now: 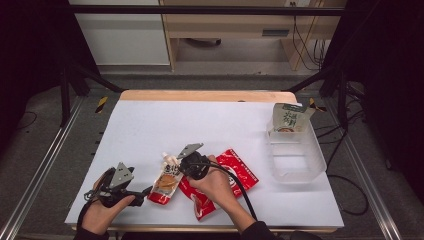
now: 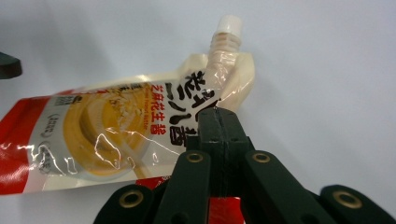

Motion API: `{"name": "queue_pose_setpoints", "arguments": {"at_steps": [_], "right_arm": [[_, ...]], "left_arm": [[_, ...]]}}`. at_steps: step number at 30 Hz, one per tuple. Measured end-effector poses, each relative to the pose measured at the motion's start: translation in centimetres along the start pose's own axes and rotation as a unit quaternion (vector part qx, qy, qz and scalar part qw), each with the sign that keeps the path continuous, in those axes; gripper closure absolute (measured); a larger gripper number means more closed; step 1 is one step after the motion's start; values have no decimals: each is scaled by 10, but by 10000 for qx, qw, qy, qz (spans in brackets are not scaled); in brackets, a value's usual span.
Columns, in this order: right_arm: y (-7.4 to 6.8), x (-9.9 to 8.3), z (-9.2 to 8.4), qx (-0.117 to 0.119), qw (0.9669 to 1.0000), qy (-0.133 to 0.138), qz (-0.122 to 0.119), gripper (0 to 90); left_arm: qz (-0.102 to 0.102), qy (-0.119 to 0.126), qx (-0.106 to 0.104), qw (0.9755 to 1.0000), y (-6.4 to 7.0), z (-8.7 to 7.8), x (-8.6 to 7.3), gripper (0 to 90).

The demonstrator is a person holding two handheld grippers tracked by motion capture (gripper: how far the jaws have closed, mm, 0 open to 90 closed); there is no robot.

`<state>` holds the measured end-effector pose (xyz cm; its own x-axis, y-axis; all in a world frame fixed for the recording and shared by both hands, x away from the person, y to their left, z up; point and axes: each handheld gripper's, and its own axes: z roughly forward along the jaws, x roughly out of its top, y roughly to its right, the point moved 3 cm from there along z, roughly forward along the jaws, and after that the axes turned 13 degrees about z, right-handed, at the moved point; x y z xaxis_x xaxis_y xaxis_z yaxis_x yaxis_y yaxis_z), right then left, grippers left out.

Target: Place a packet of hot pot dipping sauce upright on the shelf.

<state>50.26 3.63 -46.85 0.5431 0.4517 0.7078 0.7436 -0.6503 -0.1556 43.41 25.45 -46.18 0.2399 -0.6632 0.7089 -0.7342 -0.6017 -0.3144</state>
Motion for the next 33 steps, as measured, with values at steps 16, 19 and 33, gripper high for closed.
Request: {"name": "queue_pose_setpoints", "arguments": {"at_steps": [16,19,33], "right_arm": [[-3,29,-33,-88,9974,475,-540,900],[-5,37,-42,-57,9958,618,-669,900],[-26,40,-63,218,9888,831,-1219,900]], "left_arm": [[111,456,-293,9985,-41,32,40,157],[161,514,-400,9977,-45,32,45,166],[366,888,-466,9943,-40,13,67,205]]}}
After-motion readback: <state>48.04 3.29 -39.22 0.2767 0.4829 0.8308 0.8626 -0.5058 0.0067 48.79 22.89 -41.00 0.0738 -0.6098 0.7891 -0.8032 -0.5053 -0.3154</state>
